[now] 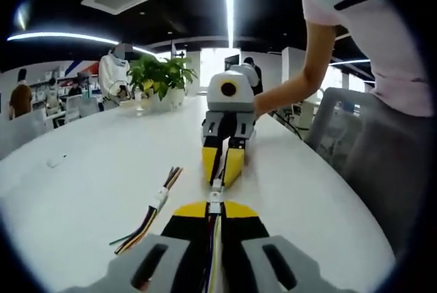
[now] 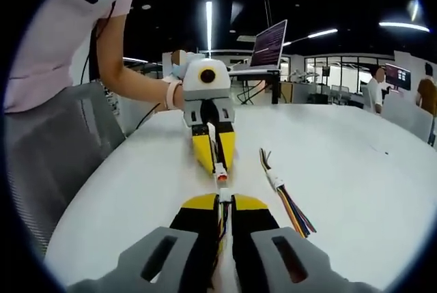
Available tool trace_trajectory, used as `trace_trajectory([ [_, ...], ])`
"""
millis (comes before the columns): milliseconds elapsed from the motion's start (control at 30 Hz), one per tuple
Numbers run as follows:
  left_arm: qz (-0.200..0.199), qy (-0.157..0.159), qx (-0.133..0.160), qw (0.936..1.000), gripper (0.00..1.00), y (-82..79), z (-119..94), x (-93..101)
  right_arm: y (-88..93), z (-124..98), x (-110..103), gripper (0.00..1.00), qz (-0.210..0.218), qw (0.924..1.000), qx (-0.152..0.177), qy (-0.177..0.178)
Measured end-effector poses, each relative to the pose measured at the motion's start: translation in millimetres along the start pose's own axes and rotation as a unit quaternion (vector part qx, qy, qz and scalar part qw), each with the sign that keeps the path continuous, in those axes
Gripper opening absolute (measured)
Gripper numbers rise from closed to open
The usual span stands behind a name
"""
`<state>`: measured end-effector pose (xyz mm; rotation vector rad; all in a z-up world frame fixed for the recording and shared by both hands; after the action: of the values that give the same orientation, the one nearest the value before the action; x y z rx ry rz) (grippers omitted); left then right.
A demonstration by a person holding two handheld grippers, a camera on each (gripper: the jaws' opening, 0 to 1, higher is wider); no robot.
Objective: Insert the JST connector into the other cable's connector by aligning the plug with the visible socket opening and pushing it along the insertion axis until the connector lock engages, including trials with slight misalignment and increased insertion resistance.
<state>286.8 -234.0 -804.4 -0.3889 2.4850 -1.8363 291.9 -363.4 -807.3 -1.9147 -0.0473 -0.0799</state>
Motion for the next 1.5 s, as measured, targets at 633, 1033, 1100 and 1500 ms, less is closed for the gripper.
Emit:
trace_trajectory([
  [633,0.012,0.012,-0.014,0.9998,0.0,-1.2,4.4,3.0,-6.7,5.8,0.4,0.03,-0.006,0.9999,0.007,-0.013],
  [1033,0.012,0.01,-0.016,0.9998,0.0,-0.4,5.3,0.5,1.8,5.2,3.1,0.03,-0.01,0.9997,-0.008,-0.02],
  [1100,0.01,0.013,-0.02,0.9997,0.0,1.4,6.3,1.5,3.7,6.1,3.1,0.03,-0.008,0.9997,-0.01,-0.02],
  [1500,0.016,0.026,-0.037,0.9989,0.0,4.9,9.0,4.0,5.8,11.0,-1.3,0.03,-0.023,0.9987,-0.025,-0.039],
])
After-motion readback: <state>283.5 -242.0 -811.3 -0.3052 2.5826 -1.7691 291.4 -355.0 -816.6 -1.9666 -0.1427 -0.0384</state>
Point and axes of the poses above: the point that each gripper's makers call its tool centre point, and the gripper's own axes: z roughly forward along the fingers, x roughly to its right, y roughly out of its underside, the point moved 6 cm from there along -z, roughly backward along the fingers, and after that the axes turned 7 degrees about -z, right-handed, at the moved point
